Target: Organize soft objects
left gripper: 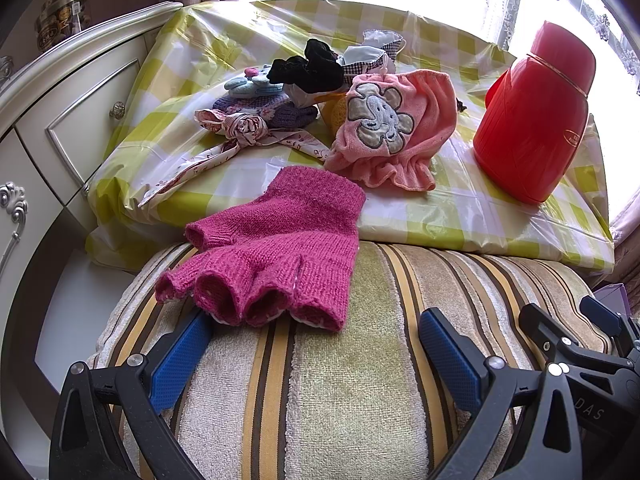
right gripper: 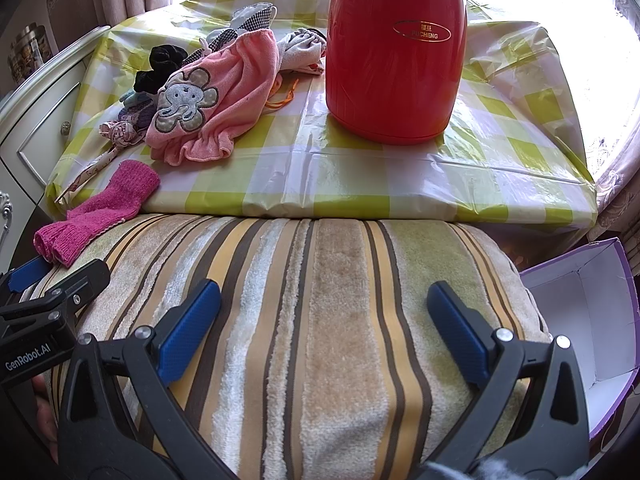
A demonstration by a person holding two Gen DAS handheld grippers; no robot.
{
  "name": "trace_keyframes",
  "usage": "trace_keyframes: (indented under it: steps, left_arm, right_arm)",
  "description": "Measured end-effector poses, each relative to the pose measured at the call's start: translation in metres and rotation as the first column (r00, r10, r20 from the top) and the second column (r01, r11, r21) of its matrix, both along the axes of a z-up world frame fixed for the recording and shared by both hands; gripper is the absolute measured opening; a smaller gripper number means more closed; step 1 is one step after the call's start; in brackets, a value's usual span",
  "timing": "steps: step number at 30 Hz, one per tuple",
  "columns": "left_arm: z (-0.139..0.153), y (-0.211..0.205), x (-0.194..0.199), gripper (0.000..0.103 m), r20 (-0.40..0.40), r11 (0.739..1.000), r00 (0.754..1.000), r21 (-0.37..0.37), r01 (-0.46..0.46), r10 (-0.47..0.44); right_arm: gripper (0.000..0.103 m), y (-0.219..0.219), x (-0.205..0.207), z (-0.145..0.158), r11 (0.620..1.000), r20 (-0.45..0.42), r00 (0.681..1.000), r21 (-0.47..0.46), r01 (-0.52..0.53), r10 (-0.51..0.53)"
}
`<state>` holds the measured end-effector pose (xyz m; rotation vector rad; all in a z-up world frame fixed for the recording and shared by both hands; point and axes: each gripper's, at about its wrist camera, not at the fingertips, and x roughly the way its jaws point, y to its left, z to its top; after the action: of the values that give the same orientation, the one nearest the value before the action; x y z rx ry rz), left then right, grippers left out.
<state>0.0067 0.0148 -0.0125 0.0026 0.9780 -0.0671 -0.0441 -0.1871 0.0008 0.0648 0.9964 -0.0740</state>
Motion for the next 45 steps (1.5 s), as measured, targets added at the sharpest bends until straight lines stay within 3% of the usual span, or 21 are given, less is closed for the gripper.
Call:
trace_keyframes:
  steps: [12,17,25,29,33,37,39,45]
  left_arm:
    - [0.000,0.000,0.000,0.103,0.001,1.000,1.000,-0.001,0.000,0.000]
    - [0.002,0.002,0.000,0.103,0.014,1.000,1.000,-0.021,0.000,0.001]
    - [0.034,0.012,0.006,0.097,0.123,1.000,0.992,-0.022,-0.012,0.015]
    - [0.034,0.022,0.038,0.097,0.087,1.000,0.996,-0.017,-0.014,0.015]
    - [0.017,0.017,0.073,0.097,-0.029,0.999,0.998,0.004,0.054,-0.054]
    - [-0.013,0.012,0.093,0.097,-0.175,0.994,0.979,0.005,0.110,-0.107]
    - [-0.024,0.007,0.095,0.082,-0.218,0.990,0.966,-0.003,0.144,-0.141]
    - [-0.029,-0.005,0.091,0.047,-0.203,0.981,0.960,-0.005,0.194,-0.191]
  right_arm:
    - [0.103,0.001,-0.001,0.000,1.000,-0.002,1.000,0.001,-0.001,0.001]
    - [0.103,-0.002,0.001,0.000,0.999,-0.054,0.998,0.019,-0.042,0.043]
    - [0.103,-0.003,0.003,0.009,0.991,-0.042,0.992,0.067,-0.118,0.121]
    - [0.103,0.008,0.011,0.022,0.978,-0.013,0.978,0.010,-0.207,0.207]
    - [0.103,0.016,0.027,0.036,0.964,0.034,0.964,-0.032,-0.262,0.263]
    - [0.103,0.020,0.056,0.043,0.958,0.051,0.957,-0.034,-0.285,0.287]
    - [0.103,0.022,0.071,0.044,0.958,0.054,0.957,-0.003,-0.285,0.285]
    - [0.103,0.035,0.118,0.038,0.965,0.052,0.967,0.073,-0.253,0.250]
